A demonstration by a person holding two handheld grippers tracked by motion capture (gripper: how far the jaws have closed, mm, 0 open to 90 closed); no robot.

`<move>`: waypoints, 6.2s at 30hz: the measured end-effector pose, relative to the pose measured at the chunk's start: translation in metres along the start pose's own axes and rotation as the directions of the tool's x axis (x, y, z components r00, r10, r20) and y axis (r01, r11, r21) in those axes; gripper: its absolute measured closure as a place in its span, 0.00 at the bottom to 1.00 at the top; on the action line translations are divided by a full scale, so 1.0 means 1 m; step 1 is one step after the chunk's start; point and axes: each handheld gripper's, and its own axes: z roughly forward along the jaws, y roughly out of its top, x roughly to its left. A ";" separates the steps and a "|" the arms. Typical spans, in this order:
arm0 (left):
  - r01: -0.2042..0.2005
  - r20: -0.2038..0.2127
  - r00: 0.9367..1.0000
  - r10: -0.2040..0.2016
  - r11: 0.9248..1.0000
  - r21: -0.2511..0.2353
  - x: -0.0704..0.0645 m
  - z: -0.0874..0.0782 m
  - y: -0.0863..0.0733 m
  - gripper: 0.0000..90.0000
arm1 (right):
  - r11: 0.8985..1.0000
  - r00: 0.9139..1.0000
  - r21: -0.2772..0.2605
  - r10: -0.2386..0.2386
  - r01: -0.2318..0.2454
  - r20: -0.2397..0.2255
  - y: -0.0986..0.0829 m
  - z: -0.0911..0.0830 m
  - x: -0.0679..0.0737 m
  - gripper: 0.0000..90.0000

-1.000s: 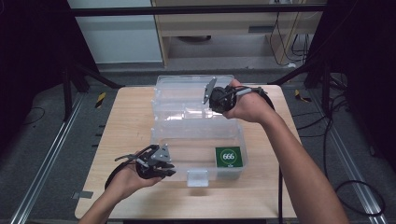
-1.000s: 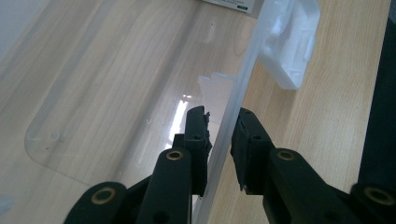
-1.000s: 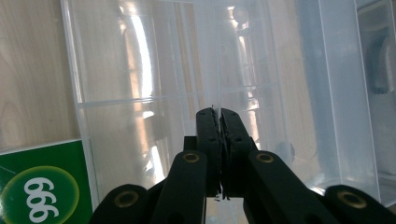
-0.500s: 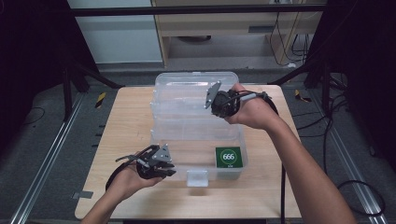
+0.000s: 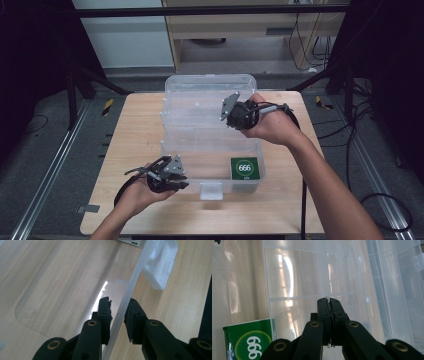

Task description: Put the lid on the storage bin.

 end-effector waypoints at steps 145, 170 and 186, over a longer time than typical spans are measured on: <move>0.201 -0.096 0.960 -0.262 0.887 -0.416 0.009 -0.115 -0.025 0.99 | 0.989 0.999 -0.145 -0.036 0.038 0.012 -0.028 -0.023 0.085 0.96; 0.373 -0.075 0.889 -0.452 0.809 -0.455 0.094 -0.121 0.008 1.00 | 0.987 0.999 -0.152 -0.042 0.044 0.016 -0.030 -0.022 0.089 0.95; 0.390 -0.052 0.886 -0.461 0.801 -0.455 0.097 -0.118 0.009 1.00 | 0.989 0.999 -0.144 -0.041 0.043 0.018 -0.030 -0.022 0.093 0.94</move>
